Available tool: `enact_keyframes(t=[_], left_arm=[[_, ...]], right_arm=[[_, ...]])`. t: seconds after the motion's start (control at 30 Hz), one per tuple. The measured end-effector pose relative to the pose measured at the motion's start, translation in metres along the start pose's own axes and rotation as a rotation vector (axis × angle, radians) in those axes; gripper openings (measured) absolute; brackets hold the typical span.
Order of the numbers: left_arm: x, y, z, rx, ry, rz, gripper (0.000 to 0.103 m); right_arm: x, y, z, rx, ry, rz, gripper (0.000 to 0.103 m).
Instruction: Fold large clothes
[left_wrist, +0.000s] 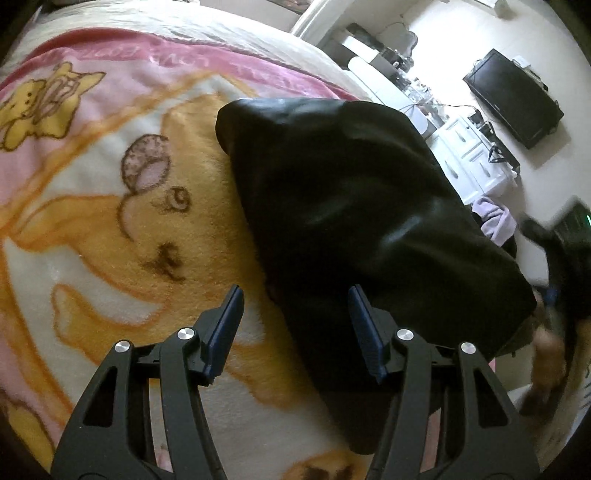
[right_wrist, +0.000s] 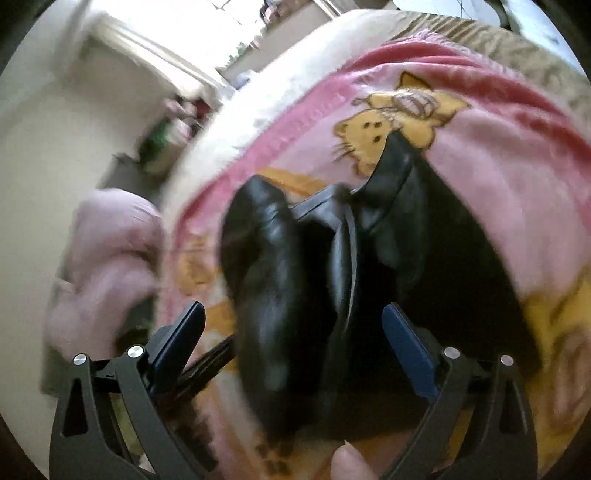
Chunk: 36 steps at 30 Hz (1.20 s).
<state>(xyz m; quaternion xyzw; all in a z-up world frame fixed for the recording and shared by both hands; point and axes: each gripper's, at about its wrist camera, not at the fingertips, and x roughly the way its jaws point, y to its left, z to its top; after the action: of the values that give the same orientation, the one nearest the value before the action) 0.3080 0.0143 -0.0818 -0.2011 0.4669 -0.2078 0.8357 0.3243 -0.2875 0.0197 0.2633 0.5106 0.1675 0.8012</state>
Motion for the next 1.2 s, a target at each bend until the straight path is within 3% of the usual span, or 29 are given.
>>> enact_keyframes(t=[0.07,0.1,0.2,0.27,0.4,0.47,0.53,0.73,0.87,1.0,1.03,1.13,1.2], left_arm=[[-0.002,0.002,0.0,0.0,0.001,0.0,0.05],[-0.002,0.002,0.0,0.002,0.002,0.002,0.05],[-0.002,0.002,0.0,0.017,0.003,0.024,0.05],[-0.004,0.002,0.002,0.019,0.003,0.017,0.05],[-0.022,-0.002,0.009,-0.009,-0.02,-0.045,0.055],[-0.026,-0.008,0.014,-0.015,-0.028,-0.075,0.055],[-0.023,-0.017,0.018,-0.012,-0.028,-0.097,0.059],[0.007,-0.053,0.022,0.007,0.009,-0.144,0.072],[0.035,-0.071,0.018,0.044,0.068,-0.097,0.079],[0.053,-0.072,0.015,0.029,0.09,-0.072,0.095],[0.057,-0.07,0.015,0.015,0.094,-0.082,0.095],[0.061,-0.064,0.015,-0.018,0.095,-0.105,0.095],[0.063,-0.06,0.013,-0.041,0.102,-0.129,0.095]], right_arm=[[0.018,0.003,0.006,-0.009,0.086,-0.022,0.096],[0.023,0.006,0.006,-0.012,0.092,-0.029,0.088],[0.027,0.038,0.0,-0.177,0.045,-0.103,0.031],[0.009,0.059,-0.008,-0.258,-0.012,-0.093,0.025],[-0.055,0.068,-0.006,-0.339,-0.183,0.029,0.02],[-0.088,0.047,0.001,-0.309,-0.277,0.057,0.02],[-0.096,0.022,0.007,-0.28,-0.302,0.031,0.02],[-0.051,-0.075,-0.003,-0.096,-0.16,-0.026,0.022],[-0.034,-0.103,-0.025,-0.103,-0.192,-0.09,0.03],[-0.033,-0.109,-0.035,-0.127,-0.214,-0.147,0.043],[-0.04,-0.112,-0.036,-0.111,-0.21,-0.134,0.056],[-0.059,-0.127,-0.038,-0.034,-0.21,0.011,0.079],[-0.066,-0.137,-0.037,0.013,-0.198,0.085,0.084]])
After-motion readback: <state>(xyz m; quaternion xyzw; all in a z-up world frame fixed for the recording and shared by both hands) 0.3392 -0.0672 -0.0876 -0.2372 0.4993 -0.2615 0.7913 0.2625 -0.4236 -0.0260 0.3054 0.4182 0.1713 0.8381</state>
